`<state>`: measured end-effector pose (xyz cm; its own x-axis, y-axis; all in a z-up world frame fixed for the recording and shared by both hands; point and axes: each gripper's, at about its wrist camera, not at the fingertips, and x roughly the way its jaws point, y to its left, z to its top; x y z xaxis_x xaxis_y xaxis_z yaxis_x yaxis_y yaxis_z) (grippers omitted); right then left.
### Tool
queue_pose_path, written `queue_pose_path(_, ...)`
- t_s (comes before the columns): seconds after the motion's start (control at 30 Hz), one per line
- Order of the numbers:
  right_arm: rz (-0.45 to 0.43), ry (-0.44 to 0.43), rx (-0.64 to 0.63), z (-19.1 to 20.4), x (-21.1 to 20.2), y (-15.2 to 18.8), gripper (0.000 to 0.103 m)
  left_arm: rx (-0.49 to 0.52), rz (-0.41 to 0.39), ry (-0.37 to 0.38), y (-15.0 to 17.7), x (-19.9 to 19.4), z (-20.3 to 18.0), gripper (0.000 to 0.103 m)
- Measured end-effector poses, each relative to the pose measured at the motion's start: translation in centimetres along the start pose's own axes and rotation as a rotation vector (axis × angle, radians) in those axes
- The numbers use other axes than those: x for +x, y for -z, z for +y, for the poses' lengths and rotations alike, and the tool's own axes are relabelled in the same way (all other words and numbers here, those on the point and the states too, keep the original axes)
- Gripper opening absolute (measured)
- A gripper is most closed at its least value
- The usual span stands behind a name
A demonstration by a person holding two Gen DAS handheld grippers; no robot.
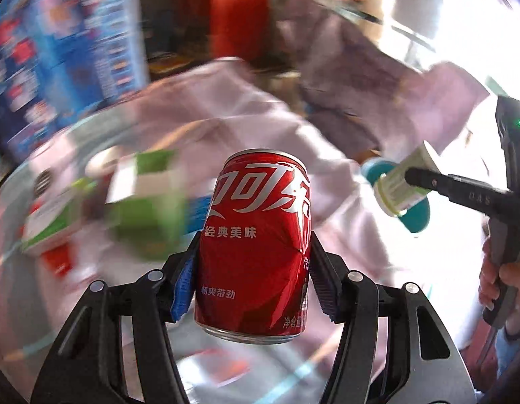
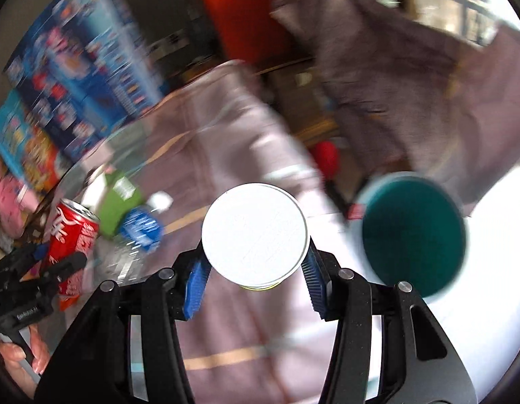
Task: Collect trash
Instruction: 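Carry the can and cup to the teal bin and release both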
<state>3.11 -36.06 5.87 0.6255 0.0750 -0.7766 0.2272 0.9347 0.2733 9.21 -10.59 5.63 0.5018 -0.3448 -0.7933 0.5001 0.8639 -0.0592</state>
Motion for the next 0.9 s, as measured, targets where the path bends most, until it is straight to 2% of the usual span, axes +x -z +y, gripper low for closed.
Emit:
queue_pose_path(0.1, -0.018, 0.073, 0.061, -5.5, -1.0, -0.5, 0.048, 0.078, 0.034, 0.073, -2.2, 3.3, -5.6, 0.060)
queue_pose_path(0.2, 0.009, 0.112, 0.129, -10.5, -0.8, -0.4, 0.048, 0.152, 0.074, 0.135, -3.9, 7.0, -11.0, 0.060)
queue_pose_path(0.4, 0.095, 0.122, 0.256, -18.1, 2.2, 0.6, 0.048, 0.265, 0.175, 0.216, -6.0, 14.9, -19.5, 0.060)
queue_pose_path(0.6, 0.202, 0.102, 0.320, -21.3, 5.8, 1.6, 0.048, 0.300, 0.260, 0.244, -6.9, 20.7, -23.7, 0.060)
queue_pose_path(0.9, 0.294, 0.091, 0.336, -23.0, 8.1, 2.2, 0.049, 0.312, 0.322, 0.234, -6.6, 24.5, -25.0, 0.064)
